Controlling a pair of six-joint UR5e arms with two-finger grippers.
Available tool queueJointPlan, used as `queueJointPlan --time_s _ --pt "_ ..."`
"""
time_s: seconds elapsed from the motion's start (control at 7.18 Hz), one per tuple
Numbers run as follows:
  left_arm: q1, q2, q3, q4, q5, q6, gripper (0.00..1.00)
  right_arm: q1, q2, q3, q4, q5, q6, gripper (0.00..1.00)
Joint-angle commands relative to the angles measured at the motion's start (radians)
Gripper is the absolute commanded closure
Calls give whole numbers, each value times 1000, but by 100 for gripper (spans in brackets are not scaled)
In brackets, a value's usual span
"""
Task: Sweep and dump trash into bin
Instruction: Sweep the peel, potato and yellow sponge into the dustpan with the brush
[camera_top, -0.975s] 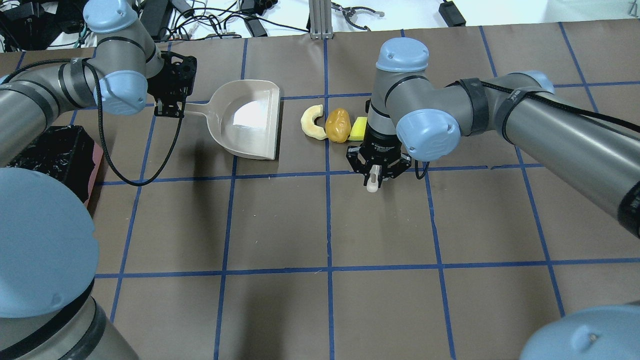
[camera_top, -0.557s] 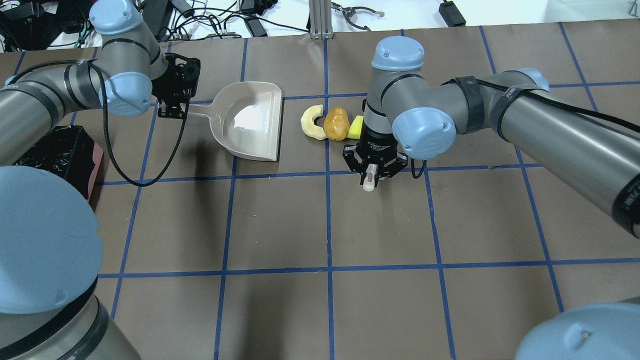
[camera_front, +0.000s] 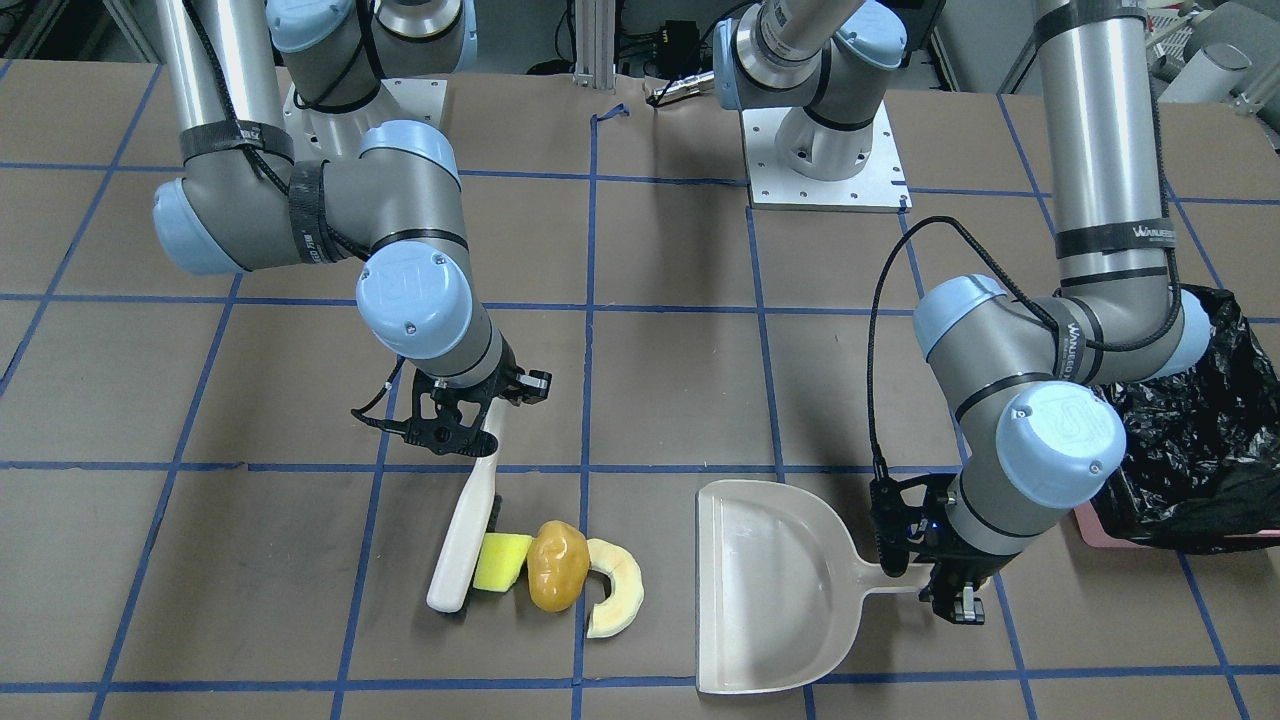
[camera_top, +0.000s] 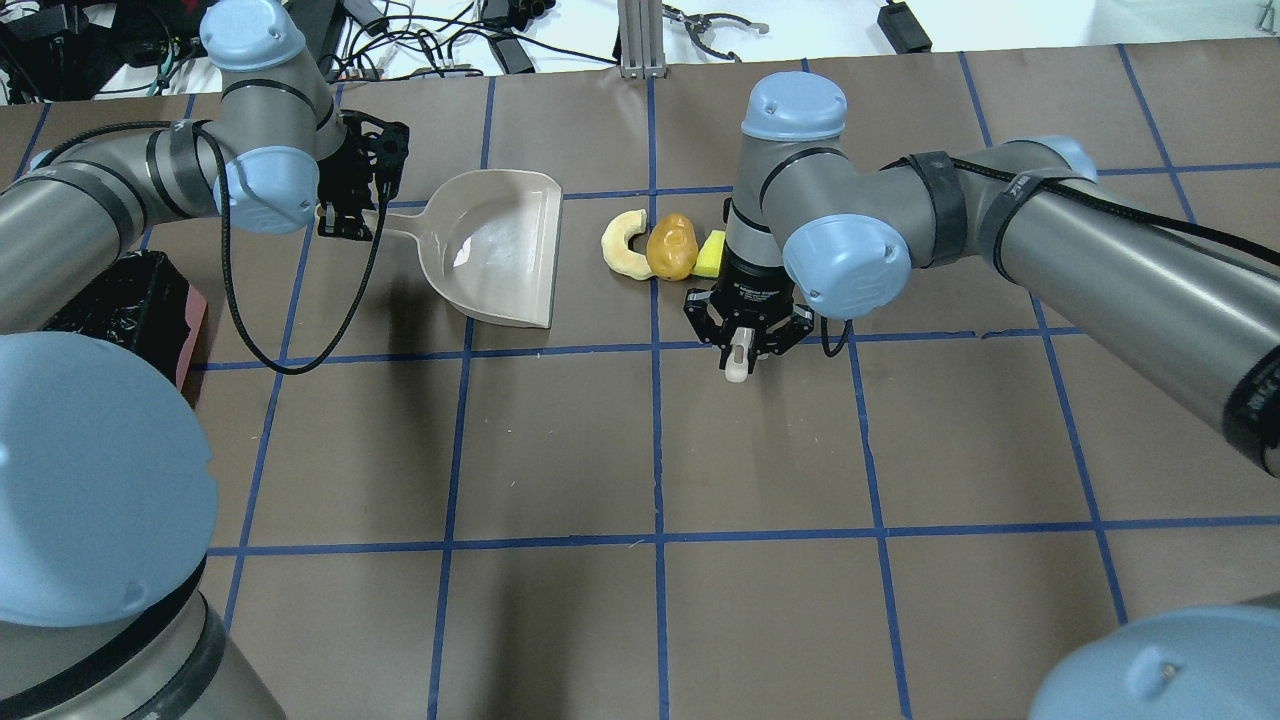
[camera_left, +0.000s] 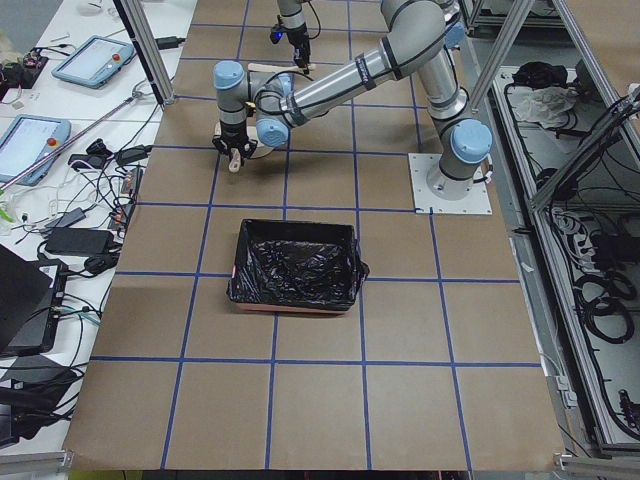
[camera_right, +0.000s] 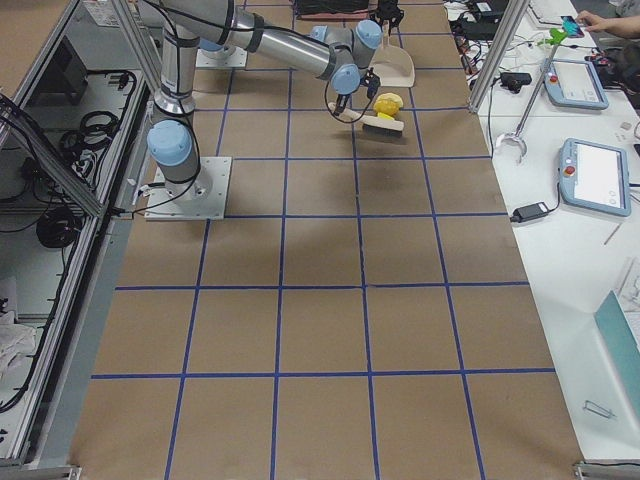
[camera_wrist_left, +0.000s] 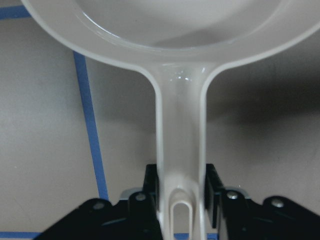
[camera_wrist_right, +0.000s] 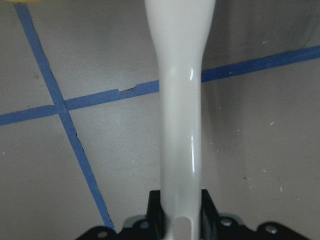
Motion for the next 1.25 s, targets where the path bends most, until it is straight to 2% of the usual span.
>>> queueJointPlan --time_s 0.0,0.28,0.56,1.11 --pt "-11 -4 1 0 7 -6 100 3 5 -7 -7 1 1 100" --pt "-11 -4 1 0 7 -6 100 24 32 -38 -7 3 44 100" --pt "-11 -4 1 0 7 -6 100 49 52 -72 -9 59 94 100" --pt "-11 -2 1 0 7 -5 100 117 126 -167 -12 61 200 100"
